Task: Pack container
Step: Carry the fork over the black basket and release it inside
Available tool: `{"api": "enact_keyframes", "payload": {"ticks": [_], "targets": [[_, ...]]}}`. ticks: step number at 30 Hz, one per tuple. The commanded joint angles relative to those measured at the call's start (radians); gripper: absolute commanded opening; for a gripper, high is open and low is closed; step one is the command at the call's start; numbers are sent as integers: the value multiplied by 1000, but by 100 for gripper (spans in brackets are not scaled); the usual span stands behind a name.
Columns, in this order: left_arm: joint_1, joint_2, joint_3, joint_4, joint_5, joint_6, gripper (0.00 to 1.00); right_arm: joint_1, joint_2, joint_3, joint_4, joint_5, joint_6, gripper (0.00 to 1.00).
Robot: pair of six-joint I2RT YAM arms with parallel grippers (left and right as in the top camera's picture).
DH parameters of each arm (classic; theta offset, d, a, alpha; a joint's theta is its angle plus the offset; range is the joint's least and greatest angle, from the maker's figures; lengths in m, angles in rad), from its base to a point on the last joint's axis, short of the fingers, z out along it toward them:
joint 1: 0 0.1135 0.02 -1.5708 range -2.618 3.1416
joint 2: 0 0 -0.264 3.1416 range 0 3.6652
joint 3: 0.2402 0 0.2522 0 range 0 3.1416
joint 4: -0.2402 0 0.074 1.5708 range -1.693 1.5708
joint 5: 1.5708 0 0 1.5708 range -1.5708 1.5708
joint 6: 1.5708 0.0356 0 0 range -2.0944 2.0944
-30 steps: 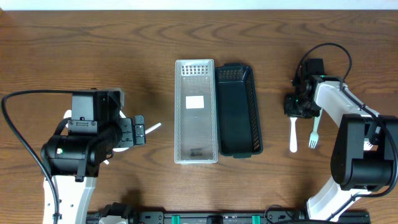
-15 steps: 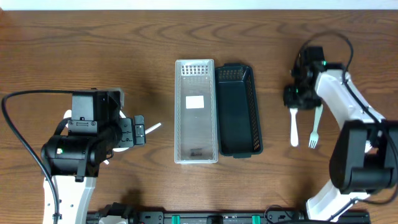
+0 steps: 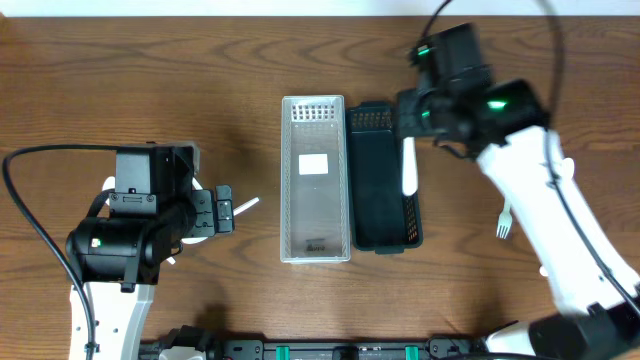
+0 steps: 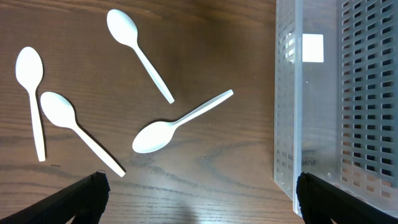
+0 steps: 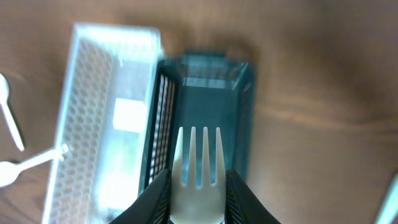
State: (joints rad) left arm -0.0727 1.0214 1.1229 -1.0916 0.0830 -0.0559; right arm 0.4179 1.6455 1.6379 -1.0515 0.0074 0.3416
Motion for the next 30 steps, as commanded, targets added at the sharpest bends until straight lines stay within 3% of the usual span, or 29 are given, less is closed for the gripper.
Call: {"api": "enact_keyframes", "payload": {"ticks": [1,8,17,20,25,30], "targets": [[6,4,13,0,3,-6,98,40,93,-80,2,2,74,7],[6,4,13,0,3,-6,98,73,254,-148,26,2,77,9],[6,4,13,0,3,-6,98,75,277,-139,56,-2,53,41],[6,4,13,0,3,-6,98,71,266,-86,35,0,20,61],[6,4,13,0,3,-6,98,11,173,84,-49,74,2,64],[6,4,11,0,3,-6,98,-170,18,167,-89,109,12,72]]}}
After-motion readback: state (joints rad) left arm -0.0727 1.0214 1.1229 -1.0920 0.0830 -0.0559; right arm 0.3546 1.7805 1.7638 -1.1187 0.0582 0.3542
